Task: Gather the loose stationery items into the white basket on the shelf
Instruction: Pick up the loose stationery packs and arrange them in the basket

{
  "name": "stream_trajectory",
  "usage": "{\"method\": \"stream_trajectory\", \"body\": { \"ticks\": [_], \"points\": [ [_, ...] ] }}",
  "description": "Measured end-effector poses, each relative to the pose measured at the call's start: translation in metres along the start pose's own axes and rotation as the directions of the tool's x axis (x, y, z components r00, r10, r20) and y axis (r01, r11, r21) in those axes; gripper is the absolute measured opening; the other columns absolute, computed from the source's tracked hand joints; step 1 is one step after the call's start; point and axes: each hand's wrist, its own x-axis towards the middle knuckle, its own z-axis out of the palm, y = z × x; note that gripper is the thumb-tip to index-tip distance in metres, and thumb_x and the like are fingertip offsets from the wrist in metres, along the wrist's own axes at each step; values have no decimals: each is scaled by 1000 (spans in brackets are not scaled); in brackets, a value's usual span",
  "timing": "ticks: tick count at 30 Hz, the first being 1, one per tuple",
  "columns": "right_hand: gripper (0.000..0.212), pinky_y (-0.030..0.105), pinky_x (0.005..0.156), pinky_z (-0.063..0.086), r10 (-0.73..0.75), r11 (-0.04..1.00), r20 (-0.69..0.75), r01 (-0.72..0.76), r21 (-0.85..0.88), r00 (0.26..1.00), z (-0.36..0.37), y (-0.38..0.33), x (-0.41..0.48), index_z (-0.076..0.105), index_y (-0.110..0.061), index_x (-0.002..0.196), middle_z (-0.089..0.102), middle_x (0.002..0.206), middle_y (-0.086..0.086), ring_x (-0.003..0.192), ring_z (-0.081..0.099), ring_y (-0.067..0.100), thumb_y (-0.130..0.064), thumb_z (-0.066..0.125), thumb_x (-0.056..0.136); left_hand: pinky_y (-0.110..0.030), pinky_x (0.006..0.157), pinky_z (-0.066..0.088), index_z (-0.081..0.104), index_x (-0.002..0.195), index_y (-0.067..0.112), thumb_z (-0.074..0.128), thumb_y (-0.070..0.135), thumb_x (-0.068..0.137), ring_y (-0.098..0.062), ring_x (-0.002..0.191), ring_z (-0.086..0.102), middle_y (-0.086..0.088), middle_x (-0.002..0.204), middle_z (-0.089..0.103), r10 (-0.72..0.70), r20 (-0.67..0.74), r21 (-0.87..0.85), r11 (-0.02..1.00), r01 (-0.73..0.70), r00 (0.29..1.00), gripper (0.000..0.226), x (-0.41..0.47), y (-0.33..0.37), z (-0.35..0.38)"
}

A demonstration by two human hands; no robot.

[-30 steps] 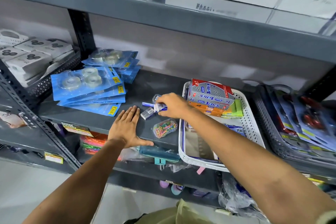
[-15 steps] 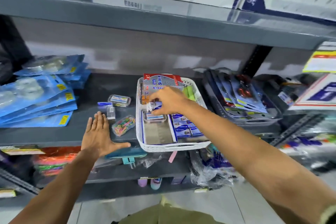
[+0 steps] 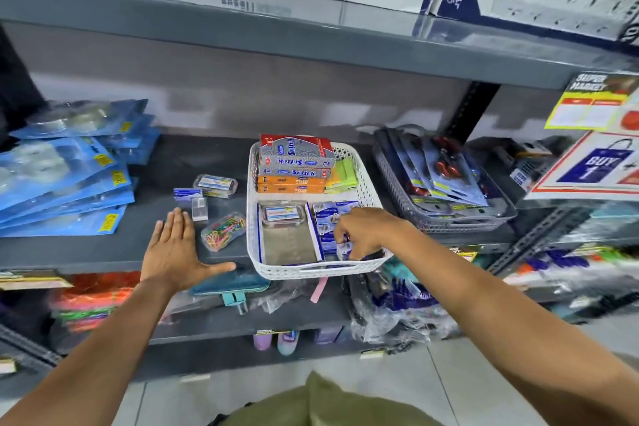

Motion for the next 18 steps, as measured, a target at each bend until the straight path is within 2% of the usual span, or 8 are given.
{"method": "stream_trajectory", "body": {
  "ticks": [10,15,18],
  "points": [
    [46,31,78,43,-41,998,-100,47,49,994,12,-3,-2,59,-19,118,62,116,4,104,57,27,-21,74,74,-38,121,-8,2,151,1,23,105,42,-23,149,-5,-14,162,0,-13,0,-23,1000,13,1000,152,-1,0,0],
    [37,26,71,38,-34,984,-135,57,171,990,15,0,-3,60,-22,103,57,95,-1,88,52,19,-22,78,70,-38,120,-8,0,152,3,20,106,41,-22,149,-6,-13,162,-2,-21,7,-19,1000,21,1000,153,0,0,-1],
    [33,25,71,39,-19,969,-133,51,241,991,16,1,-3,61,-22,96,55,88,-5,87,55,19,-22,79,69,-38,121,-7,0,152,3,20,106,41,-22,149,-6,-12,162,-2,-23,7,-12,1000,23,1000,152,0,0,0]
  ]
}}
